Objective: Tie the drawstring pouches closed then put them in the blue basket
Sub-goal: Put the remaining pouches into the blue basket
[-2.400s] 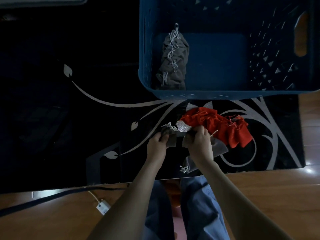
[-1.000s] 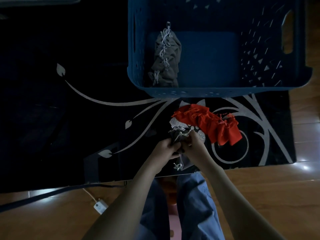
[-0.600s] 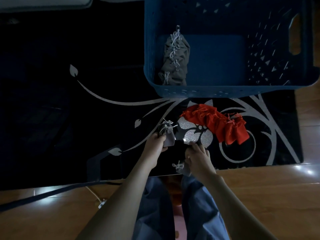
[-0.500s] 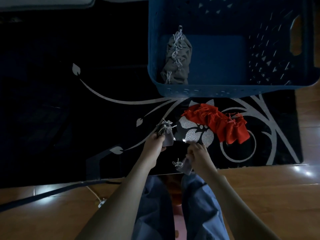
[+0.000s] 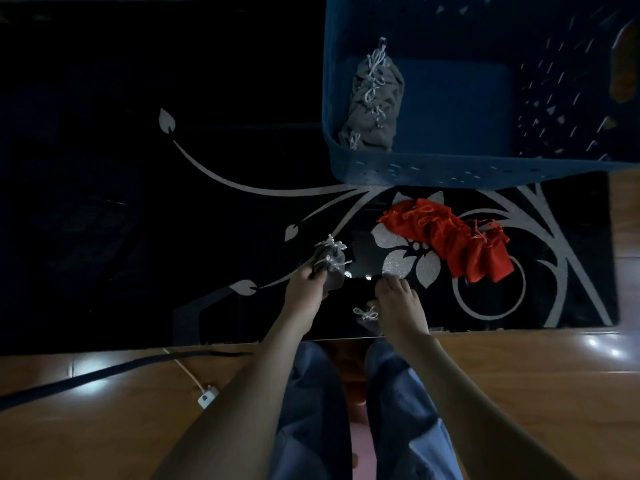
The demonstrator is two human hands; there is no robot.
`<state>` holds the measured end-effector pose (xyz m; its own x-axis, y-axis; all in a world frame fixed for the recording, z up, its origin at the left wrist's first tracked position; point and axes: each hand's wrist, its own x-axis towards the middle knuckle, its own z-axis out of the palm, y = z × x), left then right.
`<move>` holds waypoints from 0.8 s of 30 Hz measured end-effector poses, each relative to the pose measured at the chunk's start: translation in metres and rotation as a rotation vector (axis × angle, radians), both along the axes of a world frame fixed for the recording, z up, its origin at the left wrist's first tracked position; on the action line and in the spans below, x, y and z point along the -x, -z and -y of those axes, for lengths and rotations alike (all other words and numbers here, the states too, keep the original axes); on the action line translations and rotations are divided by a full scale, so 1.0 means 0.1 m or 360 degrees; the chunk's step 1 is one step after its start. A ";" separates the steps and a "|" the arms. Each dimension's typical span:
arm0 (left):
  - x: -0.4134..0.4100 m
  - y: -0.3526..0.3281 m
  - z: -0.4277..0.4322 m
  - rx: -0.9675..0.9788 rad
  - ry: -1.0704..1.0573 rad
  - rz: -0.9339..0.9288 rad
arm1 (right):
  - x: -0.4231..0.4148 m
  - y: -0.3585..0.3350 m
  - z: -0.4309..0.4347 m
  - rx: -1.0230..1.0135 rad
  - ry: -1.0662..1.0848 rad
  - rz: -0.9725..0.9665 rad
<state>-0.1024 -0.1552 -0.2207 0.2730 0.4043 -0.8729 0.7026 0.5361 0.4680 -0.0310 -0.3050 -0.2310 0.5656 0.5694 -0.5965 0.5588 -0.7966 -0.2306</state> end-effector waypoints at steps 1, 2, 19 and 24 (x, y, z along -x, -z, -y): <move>0.01 0.00 0.00 0.0017 -0.0021 0.0005 | -0.01 0.02 0.01 -0.0015 0.0055 -0.0021; 0.03 0.00 0.00 0.0030 -0.0033 0.0009 | -0.01 0.04 0.01 -0.0056 0.0178 -0.0069; -0.25 -0.53 0.13 0.0046 0.0162 0.0131 | -0.11 -0.78 -0.35 -0.1195 0.1369 -0.1310; -0.27 -1.09 -0.11 -0.0212 0.0412 0.0373 | -0.33 -1.29 -0.50 -0.1089 0.0926 -0.1045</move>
<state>-0.0758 -0.1446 -0.1116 0.5674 0.4014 -0.7190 0.6724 0.2782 0.6859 0.0018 -0.2551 -0.1021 0.5430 0.6434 -0.5396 -0.2505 -0.4892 -0.8354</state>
